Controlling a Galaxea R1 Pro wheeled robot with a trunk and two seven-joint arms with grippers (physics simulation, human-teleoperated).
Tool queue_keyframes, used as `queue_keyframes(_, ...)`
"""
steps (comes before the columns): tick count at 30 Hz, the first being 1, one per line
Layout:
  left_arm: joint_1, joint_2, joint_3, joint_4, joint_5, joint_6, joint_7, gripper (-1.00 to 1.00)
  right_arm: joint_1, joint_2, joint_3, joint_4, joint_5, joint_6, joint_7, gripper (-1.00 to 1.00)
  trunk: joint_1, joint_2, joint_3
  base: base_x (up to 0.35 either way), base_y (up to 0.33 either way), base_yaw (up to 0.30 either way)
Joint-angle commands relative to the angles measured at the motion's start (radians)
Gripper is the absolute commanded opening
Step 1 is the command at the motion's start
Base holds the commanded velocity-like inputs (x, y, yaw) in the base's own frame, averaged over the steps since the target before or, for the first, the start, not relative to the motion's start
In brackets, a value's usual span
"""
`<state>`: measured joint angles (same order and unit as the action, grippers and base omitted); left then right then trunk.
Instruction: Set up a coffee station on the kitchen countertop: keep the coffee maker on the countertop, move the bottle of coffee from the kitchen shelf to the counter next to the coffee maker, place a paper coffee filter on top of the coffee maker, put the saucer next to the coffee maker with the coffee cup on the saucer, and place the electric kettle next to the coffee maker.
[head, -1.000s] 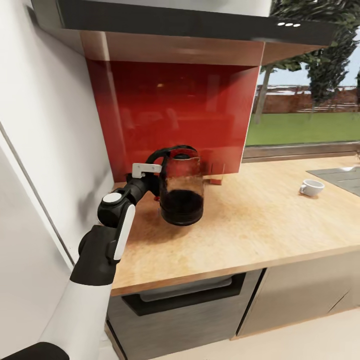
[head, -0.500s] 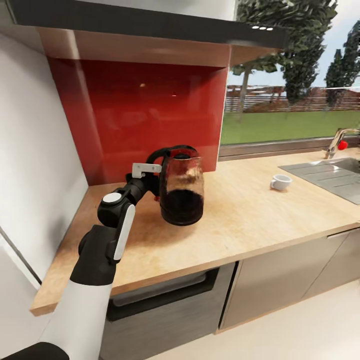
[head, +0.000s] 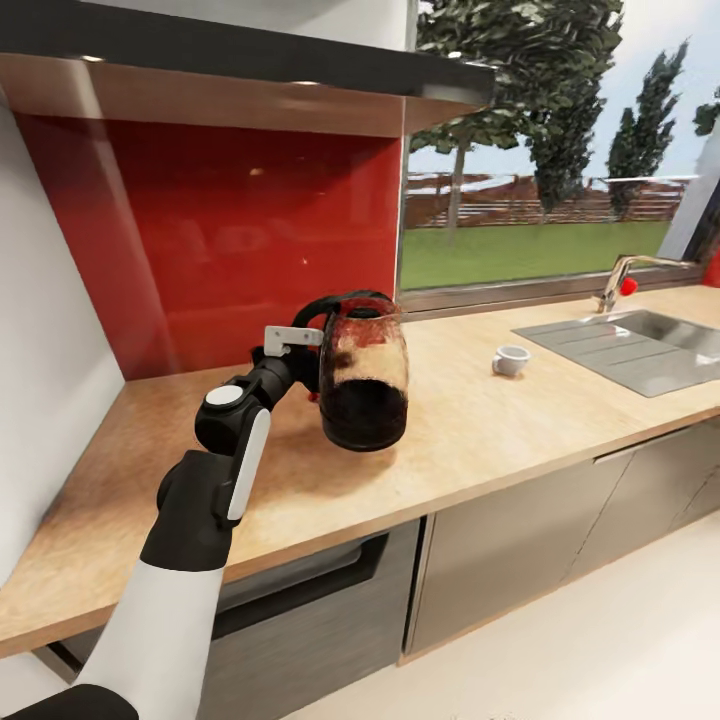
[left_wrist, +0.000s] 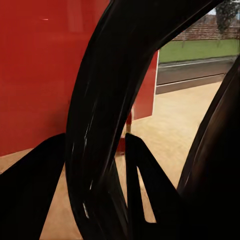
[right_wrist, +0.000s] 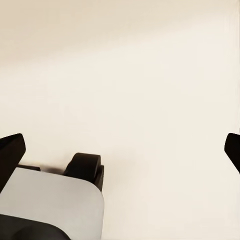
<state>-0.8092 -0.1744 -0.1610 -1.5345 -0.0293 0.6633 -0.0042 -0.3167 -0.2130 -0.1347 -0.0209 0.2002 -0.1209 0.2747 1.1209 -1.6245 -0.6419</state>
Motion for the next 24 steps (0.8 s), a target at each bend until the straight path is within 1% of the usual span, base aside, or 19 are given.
queue_keyframes(1, -0.001, 0.000, 0.000, -0.001, -0.003, 0.005, 0.000, -1.00, -0.001, 0.000, -0.009, 0.001, 0.010, -0.003, 0.003, 1.00, 0.000, -0.001, 0.000, 0.000, -0.004, -0.238)
queue_keyframes(14, -0.001, 0.000, 0.000, -0.001, -0.003, 0.005, 0.000, -1.00, -0.001, 0.000, -0.009, 0.001, 0.010, -0.003, 0.003, 1.00, 0.000, -0.001, 0.007, 0.006, -0.006, -0.234)
queue_keyframes(20, -0.001, 0.000, 0.000, -0.002, -0.003, 0.005, 0.000, -1.00, -0.001, 0.000, -0.009, 0.001, 0.010, -0.003, 0.003, 1.00, 0.000, -0.001, 0.007, 0.181, -0.164, -0.066)
queue_keyframes(24, -0.001, 0.000, 0.000, -0.001, -0.003, 0.005, 0.000, -1.00, -0.001, 0.000, -0.009, 0.001, 0.010, -0.003, 0.003, 1.00, 0.000, -0.001, 0.007, 0.220, -0.203, -0.184)
